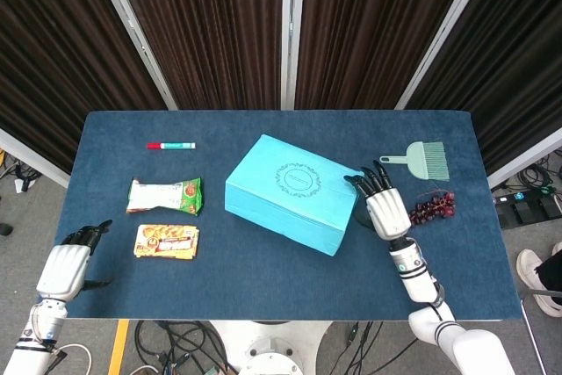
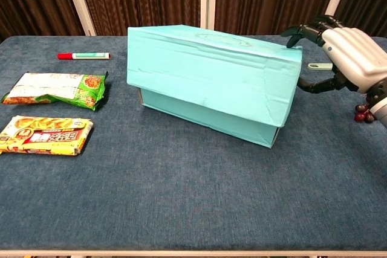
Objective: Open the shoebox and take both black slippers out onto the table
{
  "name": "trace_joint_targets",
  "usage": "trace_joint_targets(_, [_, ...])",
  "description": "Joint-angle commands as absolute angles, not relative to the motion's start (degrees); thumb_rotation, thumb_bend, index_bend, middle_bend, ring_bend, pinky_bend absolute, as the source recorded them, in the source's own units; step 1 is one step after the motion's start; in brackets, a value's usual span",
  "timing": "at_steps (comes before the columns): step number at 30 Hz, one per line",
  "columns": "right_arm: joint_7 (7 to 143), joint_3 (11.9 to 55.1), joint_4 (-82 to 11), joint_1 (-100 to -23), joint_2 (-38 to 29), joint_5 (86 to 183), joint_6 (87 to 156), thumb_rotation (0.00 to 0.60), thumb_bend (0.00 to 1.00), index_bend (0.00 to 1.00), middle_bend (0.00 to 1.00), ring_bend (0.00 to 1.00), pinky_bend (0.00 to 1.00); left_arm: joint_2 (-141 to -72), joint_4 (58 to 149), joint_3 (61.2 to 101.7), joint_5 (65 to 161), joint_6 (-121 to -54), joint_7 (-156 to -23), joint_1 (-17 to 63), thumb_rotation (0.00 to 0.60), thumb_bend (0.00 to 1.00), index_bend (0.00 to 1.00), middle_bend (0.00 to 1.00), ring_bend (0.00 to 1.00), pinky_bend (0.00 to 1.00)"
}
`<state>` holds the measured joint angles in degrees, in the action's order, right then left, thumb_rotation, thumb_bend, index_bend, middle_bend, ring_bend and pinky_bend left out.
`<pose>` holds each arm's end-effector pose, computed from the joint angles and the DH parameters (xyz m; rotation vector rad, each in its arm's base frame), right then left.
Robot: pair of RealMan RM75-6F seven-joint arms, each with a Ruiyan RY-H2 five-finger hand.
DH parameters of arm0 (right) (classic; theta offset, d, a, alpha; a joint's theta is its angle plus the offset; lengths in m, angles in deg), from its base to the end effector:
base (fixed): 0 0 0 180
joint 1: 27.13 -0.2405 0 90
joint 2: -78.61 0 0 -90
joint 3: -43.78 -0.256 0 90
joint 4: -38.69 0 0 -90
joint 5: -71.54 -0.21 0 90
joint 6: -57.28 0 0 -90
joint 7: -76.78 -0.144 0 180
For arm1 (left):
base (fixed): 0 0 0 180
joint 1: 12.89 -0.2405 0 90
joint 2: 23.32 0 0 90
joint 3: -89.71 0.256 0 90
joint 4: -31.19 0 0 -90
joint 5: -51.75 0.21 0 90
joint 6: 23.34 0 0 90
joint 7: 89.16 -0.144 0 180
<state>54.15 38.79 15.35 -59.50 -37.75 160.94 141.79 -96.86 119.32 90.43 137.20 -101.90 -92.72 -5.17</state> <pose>-0.2412 -0.3310 -0.0314 1.5881 -0.6819 1.3271 -0.3102 0.1810 0.0884 -1.5124 -1.0249 -0.8486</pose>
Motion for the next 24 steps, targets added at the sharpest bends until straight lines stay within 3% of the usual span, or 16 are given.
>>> trace_joint_targets(1, [50.3, 37.3, 11.9, -59.0, -36.6, 159.1, 140.5, 0.6, 0.27, 0.24, 0.57, 0.16, 0.0, -96.8, 119.4, 90.4, 137.2, -101.9, -92.8, -5.1, 0.6, 0.0, 0.12, 0.22, 0.17, 0.29])
trace_joint_targets(8, [39.0, 32.8, -4.5, -57.6, -30.1, 152.6, 132.2, 0.6, 0.28, 0.25, 0.58, 0.17, 0.0, -96.6, 119.9, 90.5, 137.1, -101.6, -93.0, -5.0, 0.6, 0.0, 0.12, 0.22, 0.17, 0.29])
trace_joint_targets(15, [30.3, 26.4, -27.0, -56.1, -18.4, 141.8, 118.8, 0.6, 0.29, 0.28, 0.59, 0.17, 0.02, -96.5, 120.5, 90.5, 137.0, -101.1, -93.4, -4.7, 0.6, 0.0, 0.12, 0.22, 0.17, 0.29])
trace_joint_targets(24, [19.6, 21.1, -39.1, -55.8, -9.6, 135.2, 106.8, 0.6, 0.3, 0.29, 0.6, 0.17, 0.03, -96.4, 120.6, 90.5, 137.0, -100.9, -93.6, -4.6, 0.6, 0.0, 0.12, 0.22, 0.17, 0.29])
